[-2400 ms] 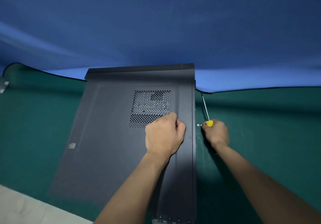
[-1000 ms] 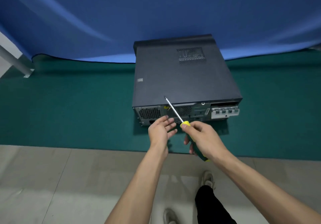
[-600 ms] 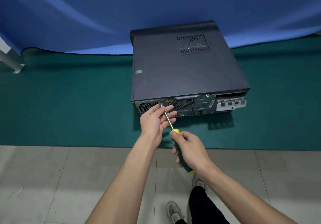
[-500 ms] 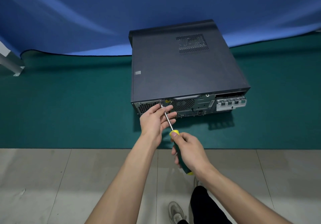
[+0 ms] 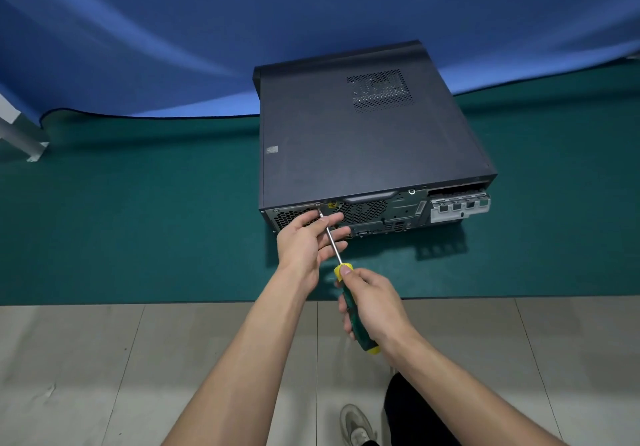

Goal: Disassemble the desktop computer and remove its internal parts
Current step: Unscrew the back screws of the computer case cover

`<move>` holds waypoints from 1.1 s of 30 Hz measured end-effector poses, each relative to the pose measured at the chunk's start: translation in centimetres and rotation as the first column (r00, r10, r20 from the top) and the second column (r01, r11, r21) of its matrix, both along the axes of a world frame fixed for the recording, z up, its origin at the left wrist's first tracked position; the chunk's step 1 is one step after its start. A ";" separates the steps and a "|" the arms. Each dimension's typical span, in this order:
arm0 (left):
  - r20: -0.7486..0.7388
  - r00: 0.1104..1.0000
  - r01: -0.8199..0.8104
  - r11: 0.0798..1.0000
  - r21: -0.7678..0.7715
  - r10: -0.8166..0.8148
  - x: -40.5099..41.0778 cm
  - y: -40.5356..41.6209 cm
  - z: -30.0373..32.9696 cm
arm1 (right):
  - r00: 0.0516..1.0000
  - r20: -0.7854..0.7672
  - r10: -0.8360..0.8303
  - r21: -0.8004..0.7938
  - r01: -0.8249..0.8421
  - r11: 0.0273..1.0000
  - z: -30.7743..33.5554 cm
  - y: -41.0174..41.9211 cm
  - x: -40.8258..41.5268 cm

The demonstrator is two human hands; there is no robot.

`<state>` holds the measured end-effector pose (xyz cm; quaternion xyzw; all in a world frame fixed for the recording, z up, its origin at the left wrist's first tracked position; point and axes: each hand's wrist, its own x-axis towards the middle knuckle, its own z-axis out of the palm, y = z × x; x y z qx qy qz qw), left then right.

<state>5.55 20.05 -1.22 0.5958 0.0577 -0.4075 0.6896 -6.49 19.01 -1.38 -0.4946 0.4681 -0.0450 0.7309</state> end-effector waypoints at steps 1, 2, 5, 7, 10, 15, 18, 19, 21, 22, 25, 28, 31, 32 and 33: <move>0.006 1.000 0.002 1.000 0.006 -0.002 0.0 0.0 0.0 | 0.999 0.026 -0.020 0.056 0.019 0.998 -0.1 0.0 0.0; 0.015 1.000 0.006 1.000 0.014 -0.006 0.0 0.0 0.0 | 0.998 0.056 -0.041 0.119 0.034 0.992 -0.1 0.0 0.0; 0.054 0.998 0.010 0.999 0.046 -0.012 0.1 0.1 0.1 | 0.980 0.165 -0.115 0.382 0.044 0.923 -0.1 0.2 0.0; 0.081 0.997 0.005 0.997 0.073 -0.011 0.3 0.0 0.2 | 0.956 0.219 -0.197 0.581 0.035 0.813 -0.2 0.3 0.0; 0.110 0.994 0.013 0.993 0.118 -0.027 0.4 -0.1 0.6 | 0.907 0.274 -0.320 0.739 0.014 0.674 -0.3 0.7 0.3; 0.115 0.993 0.004 0.987 0.163 -0.023 0.6 -0.5 1.0 | 0.819 0.329 -0.469 0.884 -0.093 0.457 -0.4 1.1 0.5; 0.106 0.994 -0.015 0.986 0.164 -0.003 0.7 -0.6 0.9 | 0.756 0.334 -0.562 0.933 -0.184 0.308 -0.5 1.4 0.7; 0.105 0.994 -0.024 0.986 0.164 0.007 0.7 -0.6 0.9 | 0.738 0.335 -0.585 0.938 -0.205 0.279 -0.6 1.6 0.9; 0.105 0.994 -0.031 0.986 0.167 0.014 0.8 -0.6 0.9 | 0.713 0.338 -0.615 0.941 -0.232 0.247 -0.8 1.9 1.1; 0.107 0.994 -0.026 0.985 0.168 0.008 0.8 -0.6 1.0 | 0.712 0.339 -0.615 0.940 -0.230 0.252 -0.9 2.0 1.2; 0.151 0.984 0.068 0.978 0.199 -0.099 1.0 -0.2 1.0 | 0.760 0.317 -0.567 0.928 -0.126 0.349 -0.8 2.0 1.3; 0.231 0.934 0.196 0.931 0.308 -0.273 1.8 0.0 1.2 | 0.885 0.219 -0.410 0.768 0.103 0.632 -0.2 2.5 1.9; 0.250 0.892 0.261 0.880 0.397 -0.377 2.2 0.2 1.4 | 0.943 0.050 -0.328 0.400 0.282 0.872 0.3 3.5 3.2; 0.262 0.876 0.269 0.861 0.432 -0.405 2.1 0.3 1.4 | 0.944 0.012 -0.329 0.321 0.308 0.896 0.5 3.7 3.6; 0.280 0.858 0.269 0.841 0.469 -0.430 2.0 0.4 1.4 | 0.940 -0.014 -0.340 0.288 0.329 0.899 0.8 3.8 4.0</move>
